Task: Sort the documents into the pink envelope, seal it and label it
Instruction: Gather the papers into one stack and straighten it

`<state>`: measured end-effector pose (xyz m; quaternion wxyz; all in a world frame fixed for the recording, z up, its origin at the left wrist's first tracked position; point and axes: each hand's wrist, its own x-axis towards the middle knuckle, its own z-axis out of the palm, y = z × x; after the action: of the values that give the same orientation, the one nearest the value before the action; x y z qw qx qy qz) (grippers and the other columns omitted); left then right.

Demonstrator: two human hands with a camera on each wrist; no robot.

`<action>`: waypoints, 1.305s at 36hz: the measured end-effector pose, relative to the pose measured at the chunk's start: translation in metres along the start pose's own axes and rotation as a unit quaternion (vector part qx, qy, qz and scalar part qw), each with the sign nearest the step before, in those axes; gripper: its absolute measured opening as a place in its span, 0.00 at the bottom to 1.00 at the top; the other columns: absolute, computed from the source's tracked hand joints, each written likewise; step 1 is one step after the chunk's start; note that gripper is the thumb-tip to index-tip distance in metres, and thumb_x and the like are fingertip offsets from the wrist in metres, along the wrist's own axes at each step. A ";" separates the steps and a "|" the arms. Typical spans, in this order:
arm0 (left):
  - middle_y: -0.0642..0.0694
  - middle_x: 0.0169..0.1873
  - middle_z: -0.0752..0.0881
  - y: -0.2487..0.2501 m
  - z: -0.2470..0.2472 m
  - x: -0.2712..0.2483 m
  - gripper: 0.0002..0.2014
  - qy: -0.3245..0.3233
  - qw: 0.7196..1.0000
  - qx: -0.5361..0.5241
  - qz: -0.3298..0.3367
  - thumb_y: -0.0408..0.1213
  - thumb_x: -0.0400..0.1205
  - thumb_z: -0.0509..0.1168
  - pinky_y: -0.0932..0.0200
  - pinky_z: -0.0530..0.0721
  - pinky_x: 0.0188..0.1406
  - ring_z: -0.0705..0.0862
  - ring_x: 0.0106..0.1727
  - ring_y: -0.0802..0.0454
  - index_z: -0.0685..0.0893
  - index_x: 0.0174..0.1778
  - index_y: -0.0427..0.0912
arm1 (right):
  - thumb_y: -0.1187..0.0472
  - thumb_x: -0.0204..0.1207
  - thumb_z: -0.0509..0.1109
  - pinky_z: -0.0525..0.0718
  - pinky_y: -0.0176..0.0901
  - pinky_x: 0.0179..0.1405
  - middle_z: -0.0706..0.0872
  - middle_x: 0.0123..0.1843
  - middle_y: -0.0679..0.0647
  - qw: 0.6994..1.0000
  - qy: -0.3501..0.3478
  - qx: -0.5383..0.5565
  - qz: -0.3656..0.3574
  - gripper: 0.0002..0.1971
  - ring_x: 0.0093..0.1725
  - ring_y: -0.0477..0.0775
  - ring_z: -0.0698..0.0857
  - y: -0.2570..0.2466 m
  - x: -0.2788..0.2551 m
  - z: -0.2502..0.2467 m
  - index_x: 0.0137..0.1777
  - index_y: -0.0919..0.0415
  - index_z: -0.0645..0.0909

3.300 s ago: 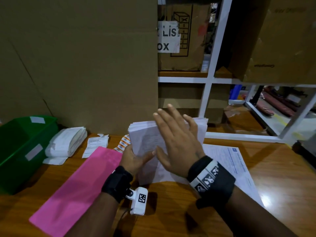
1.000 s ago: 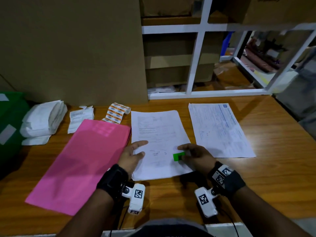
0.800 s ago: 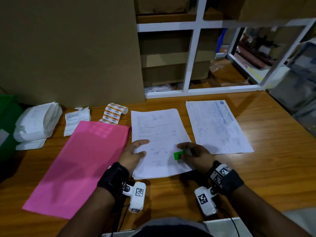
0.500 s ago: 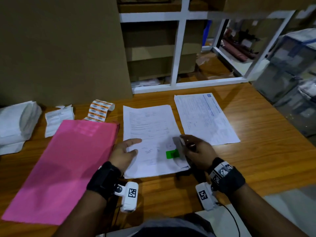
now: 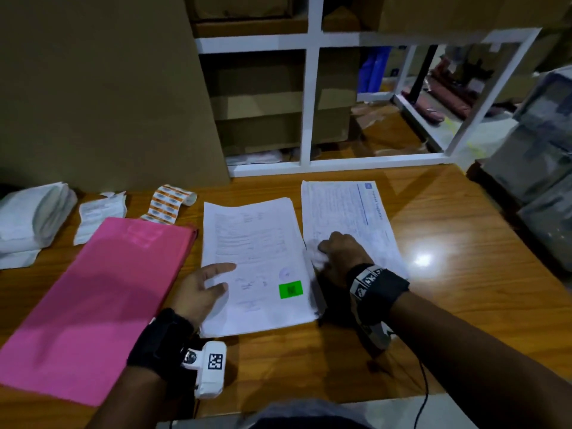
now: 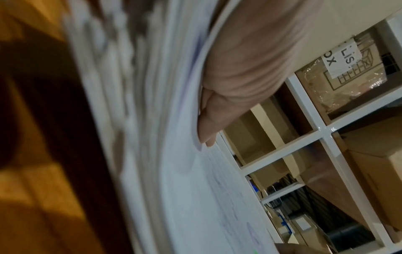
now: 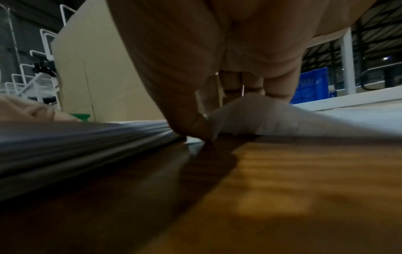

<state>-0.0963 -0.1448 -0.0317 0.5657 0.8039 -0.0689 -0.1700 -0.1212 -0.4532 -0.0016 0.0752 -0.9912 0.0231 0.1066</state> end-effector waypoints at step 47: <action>0.56 0.61 0.87 -0.007 -0.035 0.006 0.33 0.030 0.996 -0.063 -0.049 0.46 0.75 0.79 0.54 0.88 0.57 0.88 0.61 0.54 0.70 0.71 0.45 | 0.23 0.60 0.60 0.74 0.58 0.75 0.76 0.76 0.54 0.990 -0.022 0.132 0.032 0.50 0.75 0.61 0.73 -0.056 0.018 0.027 0.80 0.49 0.68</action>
<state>-0.0787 -0.1131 -0.0288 0.6077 0.7741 -0.0012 -0.1774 -0.1061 -0.3942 -0.0235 0.2026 -0.9687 0.0674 0.1269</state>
